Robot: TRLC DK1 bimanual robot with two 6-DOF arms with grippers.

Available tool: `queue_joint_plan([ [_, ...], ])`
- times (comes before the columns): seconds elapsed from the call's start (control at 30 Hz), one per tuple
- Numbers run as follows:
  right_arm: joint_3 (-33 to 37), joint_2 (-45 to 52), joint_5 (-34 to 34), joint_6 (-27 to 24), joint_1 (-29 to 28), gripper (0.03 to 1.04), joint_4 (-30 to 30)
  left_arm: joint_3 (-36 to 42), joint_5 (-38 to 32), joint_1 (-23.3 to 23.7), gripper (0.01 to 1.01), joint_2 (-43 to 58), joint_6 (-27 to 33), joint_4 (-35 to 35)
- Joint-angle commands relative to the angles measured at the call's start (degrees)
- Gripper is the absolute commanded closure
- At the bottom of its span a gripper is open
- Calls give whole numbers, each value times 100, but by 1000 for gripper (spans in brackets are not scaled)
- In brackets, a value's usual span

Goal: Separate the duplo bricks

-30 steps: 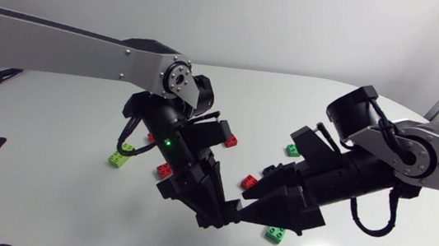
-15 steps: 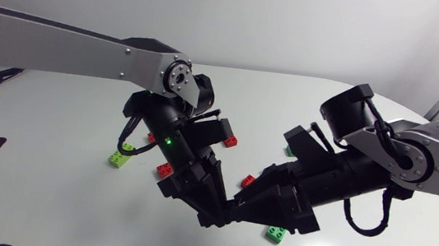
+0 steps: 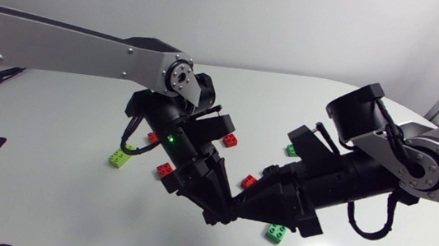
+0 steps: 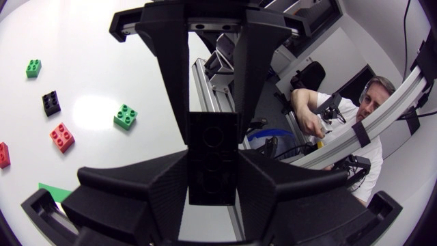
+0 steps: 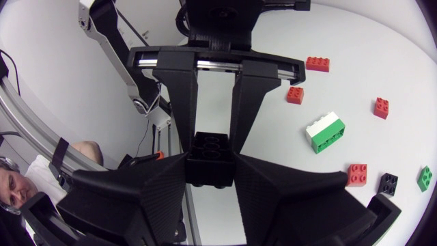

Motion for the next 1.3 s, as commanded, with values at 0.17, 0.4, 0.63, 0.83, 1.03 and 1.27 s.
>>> queue_joint_plan([
  [0.17,-381,-295,88,741,65,695,720,41,425,52,811,110,29,11],
  [0.4,-487,-488,282,996,109,703,1018,-29,478,35,438,31,29,29],
  [0.63,-346,-849,528,767,-243,705,667,-56,478,202,41,-189,12,38],
  [0.83,225,-945,1275,-762,-1007,705,-862,23,232,632,41,-347,-50,64],
  [1.03,1183,-796,2769,-1913,-1166,705,-2137,-240,-146,826,41,-681,-111,266],
  [1.27,2405,109,3832,-2344,-1174,705,-3086,-776,-489,799,41,-1103,-445,732],
])
